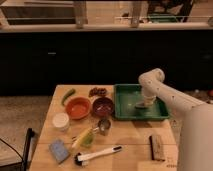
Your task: Wipe tray with towel
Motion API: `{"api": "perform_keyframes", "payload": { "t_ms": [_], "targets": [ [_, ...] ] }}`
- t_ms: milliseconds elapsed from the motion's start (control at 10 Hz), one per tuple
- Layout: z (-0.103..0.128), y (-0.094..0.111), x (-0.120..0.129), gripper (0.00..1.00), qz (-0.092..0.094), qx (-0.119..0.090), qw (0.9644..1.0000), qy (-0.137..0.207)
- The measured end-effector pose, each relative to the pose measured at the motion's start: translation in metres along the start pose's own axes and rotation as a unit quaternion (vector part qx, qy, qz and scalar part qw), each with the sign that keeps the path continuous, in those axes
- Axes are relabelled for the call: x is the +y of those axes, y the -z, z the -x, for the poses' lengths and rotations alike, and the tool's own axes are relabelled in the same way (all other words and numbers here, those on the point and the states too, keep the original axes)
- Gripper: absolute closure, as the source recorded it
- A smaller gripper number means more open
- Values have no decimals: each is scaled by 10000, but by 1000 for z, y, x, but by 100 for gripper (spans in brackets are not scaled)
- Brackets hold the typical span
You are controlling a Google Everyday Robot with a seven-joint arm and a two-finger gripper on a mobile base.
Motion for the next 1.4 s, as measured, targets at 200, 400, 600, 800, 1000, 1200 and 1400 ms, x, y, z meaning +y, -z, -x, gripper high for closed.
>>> {"api": "perform_keyframes", "payload": {
  "t_ms": [200, 400, 600, 800, 1000, 1200, 1400],
  "targets": [
    [22, -1, -6, 100, 3, -91, 9998, 165],
    [42, 2, -4, 100, 3, -350, 9982, 492],
    [58, 4, 5, 100, 46, -515, 9944, 922],
    [74, 4, 21, 100, 196, -539, 9889, 1373],
    [71, 4, 32, 100, 300, -433, 9861, 1579],
    [53, 8, 35, 100, 288, -372, 9880, 1468],
    [26, 14, 34, 100, 193, -326, 9927, 1144]
  ]
}}
